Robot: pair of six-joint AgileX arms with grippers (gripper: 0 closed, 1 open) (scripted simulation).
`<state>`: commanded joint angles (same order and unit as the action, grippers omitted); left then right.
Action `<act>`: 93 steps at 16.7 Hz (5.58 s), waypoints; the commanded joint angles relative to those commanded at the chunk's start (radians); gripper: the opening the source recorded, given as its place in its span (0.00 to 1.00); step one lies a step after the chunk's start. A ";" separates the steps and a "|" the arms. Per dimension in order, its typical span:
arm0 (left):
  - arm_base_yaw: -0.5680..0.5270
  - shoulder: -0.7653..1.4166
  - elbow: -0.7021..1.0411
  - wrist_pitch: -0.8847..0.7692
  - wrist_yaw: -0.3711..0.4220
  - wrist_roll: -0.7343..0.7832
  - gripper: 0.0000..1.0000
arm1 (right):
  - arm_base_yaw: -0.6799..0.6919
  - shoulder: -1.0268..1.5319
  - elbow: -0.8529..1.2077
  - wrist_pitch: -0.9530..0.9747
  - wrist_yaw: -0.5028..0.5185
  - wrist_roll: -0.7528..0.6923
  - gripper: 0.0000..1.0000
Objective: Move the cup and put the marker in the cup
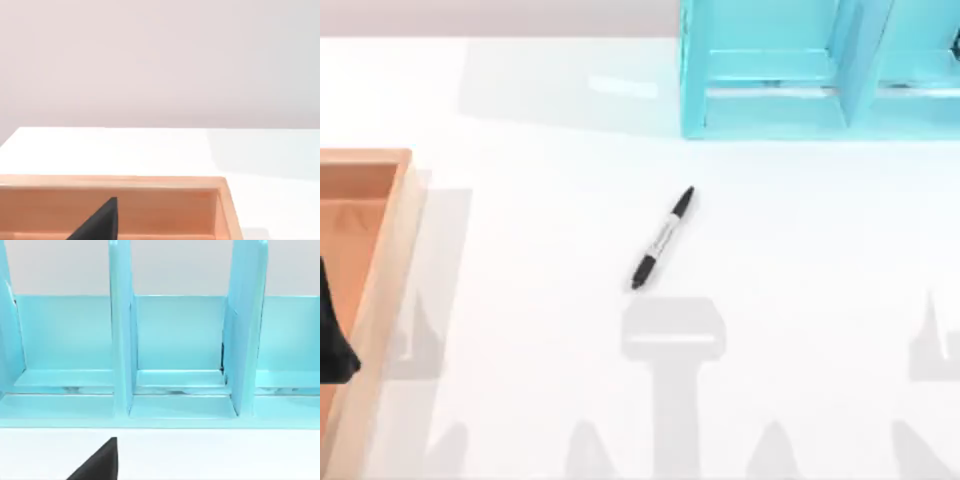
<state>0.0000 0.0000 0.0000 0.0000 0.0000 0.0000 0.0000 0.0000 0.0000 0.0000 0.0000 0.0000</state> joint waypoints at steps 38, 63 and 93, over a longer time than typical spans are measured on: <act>0.198 1.766 1.461 -1.268 -0.002 0.224 1.00 | 0.000 0.000 0.000 0.000 0.000 0.000 1.00; 0.205 1.854 1.181 -0.899 -0.002 0.232 0.17 | 0.000 0.000 0.000 0.000 0.000 0.000 1.00; -0.261 1.774 1.688 -1.484 -0.002 -0.234 0.00 | 0.000 0.000 0.000 0.000 0.000 0.000 1.00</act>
<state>-0.2610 1.7741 1.6880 -1.4845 -0.0024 -0.2339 0.0000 0.0000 0.0000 0.0000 0.0000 0.0000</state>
